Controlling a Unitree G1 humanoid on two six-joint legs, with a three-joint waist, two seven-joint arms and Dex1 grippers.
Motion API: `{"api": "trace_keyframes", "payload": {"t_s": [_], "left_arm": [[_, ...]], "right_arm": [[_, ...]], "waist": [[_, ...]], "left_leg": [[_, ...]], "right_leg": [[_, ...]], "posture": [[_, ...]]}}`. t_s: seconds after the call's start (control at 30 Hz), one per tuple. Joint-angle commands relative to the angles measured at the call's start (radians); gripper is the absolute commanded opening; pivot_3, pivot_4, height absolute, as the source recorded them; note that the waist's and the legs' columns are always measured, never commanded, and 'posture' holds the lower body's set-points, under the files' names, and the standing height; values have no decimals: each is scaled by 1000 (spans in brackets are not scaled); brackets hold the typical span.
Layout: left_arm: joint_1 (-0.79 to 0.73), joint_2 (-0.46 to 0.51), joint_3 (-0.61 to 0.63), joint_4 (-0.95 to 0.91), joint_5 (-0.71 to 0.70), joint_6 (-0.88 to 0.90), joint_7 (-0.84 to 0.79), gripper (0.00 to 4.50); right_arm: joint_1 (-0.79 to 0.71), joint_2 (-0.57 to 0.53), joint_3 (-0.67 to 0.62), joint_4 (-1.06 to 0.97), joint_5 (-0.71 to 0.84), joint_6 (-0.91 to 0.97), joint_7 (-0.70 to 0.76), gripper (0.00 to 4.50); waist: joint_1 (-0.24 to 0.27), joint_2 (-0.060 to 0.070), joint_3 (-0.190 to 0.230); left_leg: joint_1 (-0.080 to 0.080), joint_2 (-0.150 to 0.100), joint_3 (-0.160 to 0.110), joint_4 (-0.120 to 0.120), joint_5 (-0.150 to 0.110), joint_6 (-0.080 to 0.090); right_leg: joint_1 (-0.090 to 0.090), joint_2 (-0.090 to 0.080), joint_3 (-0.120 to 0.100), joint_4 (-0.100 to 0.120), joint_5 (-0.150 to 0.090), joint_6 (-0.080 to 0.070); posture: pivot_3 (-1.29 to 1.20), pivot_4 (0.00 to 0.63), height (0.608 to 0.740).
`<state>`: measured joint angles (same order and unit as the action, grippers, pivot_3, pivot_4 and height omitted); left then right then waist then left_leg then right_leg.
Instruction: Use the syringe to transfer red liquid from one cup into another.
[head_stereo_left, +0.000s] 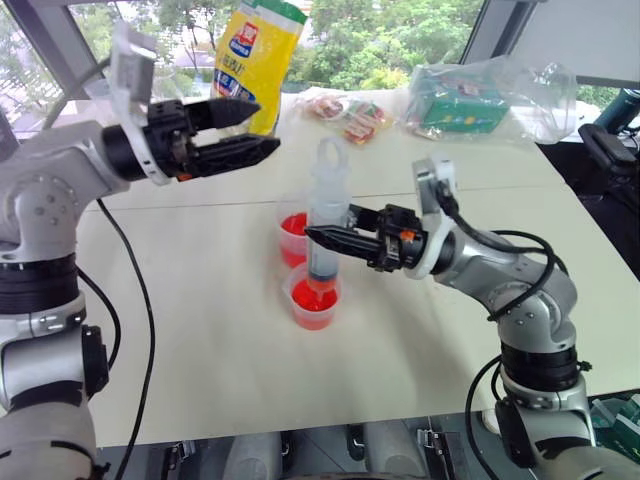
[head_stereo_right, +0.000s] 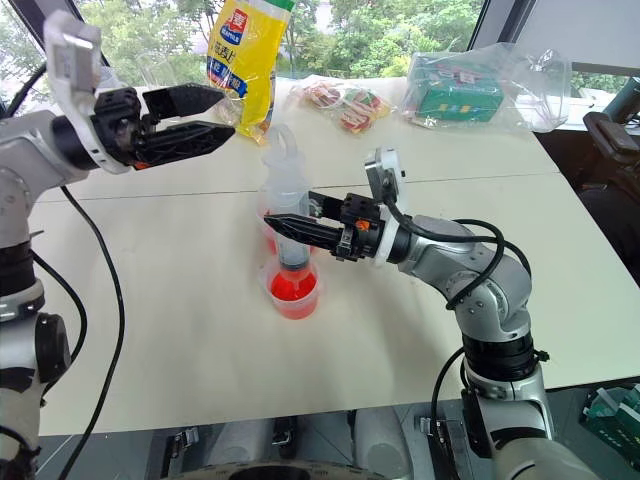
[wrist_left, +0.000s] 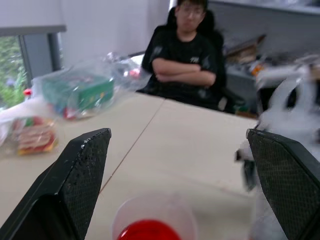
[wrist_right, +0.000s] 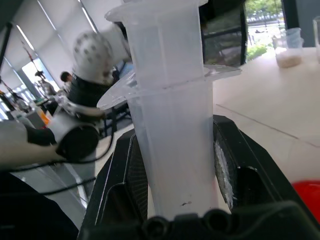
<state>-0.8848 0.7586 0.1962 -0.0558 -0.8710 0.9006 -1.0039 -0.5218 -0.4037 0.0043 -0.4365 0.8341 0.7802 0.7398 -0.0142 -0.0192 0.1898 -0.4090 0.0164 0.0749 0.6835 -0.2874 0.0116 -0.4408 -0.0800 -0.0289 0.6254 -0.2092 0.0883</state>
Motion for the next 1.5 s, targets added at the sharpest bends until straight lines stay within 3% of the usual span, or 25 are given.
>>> {"api": "trace_keyframes", "payload": {"t_s": [0.03,0.3,0.77,0.87,1.1,1.5], "left_arm": [[-35,-5,19,-44,-49,16,-5,4468],[-31,-21,-29,-69,-48,11,-36,4468],[-53,-150,-153,-55,84,-90,0,4468],[-53,-170,-163,-63,96,-96,4,3640],[-48,-182,-164,-85,79,-90,-4,202],[10,-152,-197,-152,65,-60,-53,90]], "right_arm": [[2,-5,10,-11,-28,-55,22,1431],[8,-8,29,11,-65,-89,36,1431],[-8,-8,37,29,-87,-98,44,1431],[-9,-7,36,27,-88,-96,43,1431],[-12,-7,29,29,-87,-93,42,1431],[-56,-1,-11,27,-47,-68,14,1431]], "waist": [[0,0,0],[1,0,0],[2,0,0],[2,0,0],[2,0,0],[2,0,0]], "left_leg": [[0,0,0,0,0,0],[0,0,0,0,0,0],[0,0,0,0,0,0],[0,0,0,0,0,0],[0,0,0,0,0,0],[0,0,0,0,0,0]], "right_leg": [[0,0,0,0,0,0],[0,0,0,0,0,0],[0,0,0,0,0,0],[0,0,0,0,0,0],[0,0,0,0,0,0],[0,0,0,0,0,0]], "posture": [[0,150,740],[0,150,740],[0,150,740],[0,150,740],[0,150,740],[0,150,740]]}}
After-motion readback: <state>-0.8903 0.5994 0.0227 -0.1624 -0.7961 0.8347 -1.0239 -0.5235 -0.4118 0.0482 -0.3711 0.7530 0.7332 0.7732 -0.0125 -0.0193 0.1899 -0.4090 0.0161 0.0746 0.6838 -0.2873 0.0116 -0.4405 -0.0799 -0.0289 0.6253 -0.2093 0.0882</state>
